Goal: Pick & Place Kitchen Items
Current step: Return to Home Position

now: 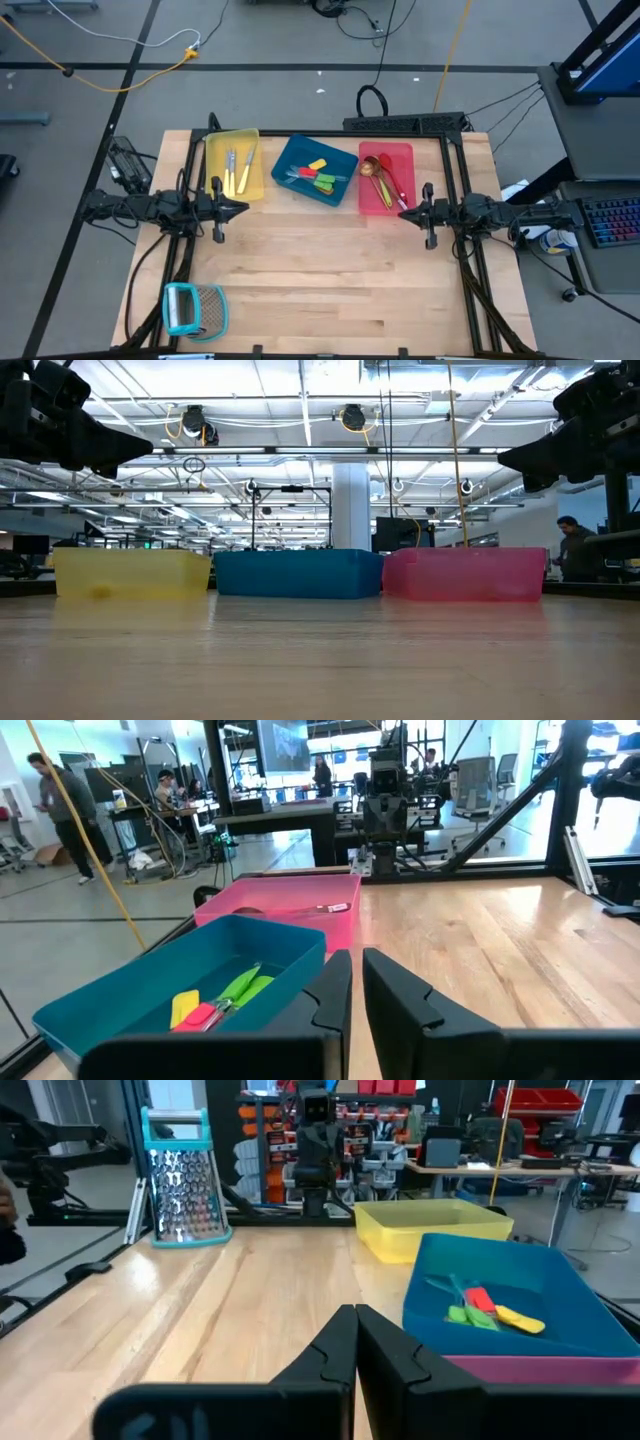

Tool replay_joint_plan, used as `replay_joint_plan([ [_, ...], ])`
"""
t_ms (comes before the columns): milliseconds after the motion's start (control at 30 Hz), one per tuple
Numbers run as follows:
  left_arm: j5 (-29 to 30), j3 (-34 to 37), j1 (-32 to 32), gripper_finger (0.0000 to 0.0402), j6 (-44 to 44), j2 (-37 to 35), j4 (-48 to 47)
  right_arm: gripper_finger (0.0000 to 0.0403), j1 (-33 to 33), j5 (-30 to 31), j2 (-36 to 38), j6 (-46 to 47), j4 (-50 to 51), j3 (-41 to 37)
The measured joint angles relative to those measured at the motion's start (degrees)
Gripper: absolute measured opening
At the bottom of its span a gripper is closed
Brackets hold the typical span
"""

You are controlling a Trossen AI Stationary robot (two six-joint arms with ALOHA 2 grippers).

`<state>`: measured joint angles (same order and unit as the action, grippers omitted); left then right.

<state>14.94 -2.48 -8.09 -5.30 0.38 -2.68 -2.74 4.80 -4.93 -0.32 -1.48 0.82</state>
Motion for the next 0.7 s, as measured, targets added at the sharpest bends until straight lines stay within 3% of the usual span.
replay_joint_plan([
  [700, 0.0, 0.0, 0.0, 0.0037, -0.5, 0.0, 0.0, 0.0, 0.0, -0.1, -1.9, -2.0, -0.4, 0.0],
])
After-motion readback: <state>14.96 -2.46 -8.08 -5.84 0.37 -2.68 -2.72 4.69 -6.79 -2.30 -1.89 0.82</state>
